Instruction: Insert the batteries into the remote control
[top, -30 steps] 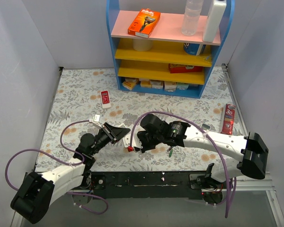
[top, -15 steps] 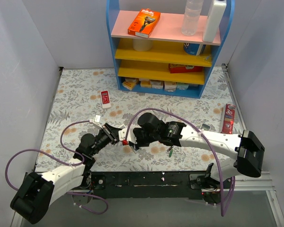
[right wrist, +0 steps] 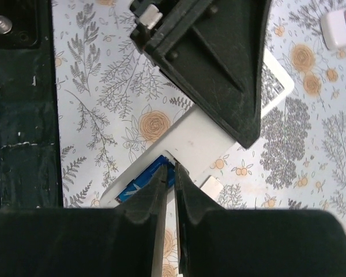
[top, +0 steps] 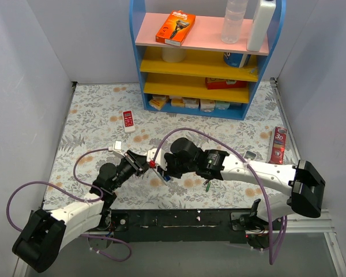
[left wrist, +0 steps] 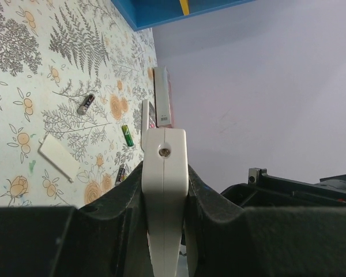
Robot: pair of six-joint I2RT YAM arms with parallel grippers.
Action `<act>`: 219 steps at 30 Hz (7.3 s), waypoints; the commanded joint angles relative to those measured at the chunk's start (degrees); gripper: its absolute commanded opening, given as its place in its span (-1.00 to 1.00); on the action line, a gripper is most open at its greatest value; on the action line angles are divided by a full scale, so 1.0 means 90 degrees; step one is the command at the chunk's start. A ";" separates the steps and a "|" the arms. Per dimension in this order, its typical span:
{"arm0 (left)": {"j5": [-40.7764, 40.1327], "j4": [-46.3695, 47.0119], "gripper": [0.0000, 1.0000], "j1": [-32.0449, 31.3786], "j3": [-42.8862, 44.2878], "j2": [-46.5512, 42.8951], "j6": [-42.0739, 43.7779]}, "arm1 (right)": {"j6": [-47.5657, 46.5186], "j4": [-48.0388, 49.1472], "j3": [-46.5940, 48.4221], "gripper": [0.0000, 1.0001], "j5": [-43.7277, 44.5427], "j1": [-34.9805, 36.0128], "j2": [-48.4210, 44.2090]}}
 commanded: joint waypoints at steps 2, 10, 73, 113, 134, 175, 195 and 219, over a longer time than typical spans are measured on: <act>-0.0548 0.0397 -1.00 -0.0085 -0.0547 -0.0050 -0.0092 | 0.0939 0.0566 -0.0502 -0.60 0.0879 -0.0067 -0.0460; -0.1990 -0.0754 -1.00 -0.0085 -0.0645 -0.0732 0.1060 | 0.2169 0.0626 -0.1059 0.07 0.1768 -0.0623 -0.1018; -0.3713 -0.2611 -1.00 -0.0094 -0.1250 -0.2413 0.0924 | 0.3430 -0.3320 0.2349 -0.14 0.1642 -0.0995 0.3855; -0.2541 0.1059 -1.00 -0.0094 -0.1582 0.0545 -0.0452 | 0.2805 -0.5058 0.3627 -0.70 0.1730 -0.0673 0.1550; -0.2141 0.2984 -1.00 -0.0094 -0.1631 0.2147 -0.1116 | 0.2708 -0.5702 0.5296 -0.71 0.1603 -0.0467 0.2839; -0.1907 -0.1477 -1.00 -0.0094 -0.0284 -0.0822 -0.3967 | 0.2580 -0.6259 0.6313 -0.72 0.1603 -0.0350 0.2761; -0.1731 -0.0182 -1.00 -0.0094 -0.0401 -0.0519 -0.4769 | 0.2620 -0.5957 0.5728 -0.72 0.0978 -0.0223 0.2888; -0.1730 0.0552 -1.00 -0.0094 -0.0469 -0.0392 -0.4495 | 0.2678 -0.5663 0.5327 -0.69 0.0695 -0.0184 0.2839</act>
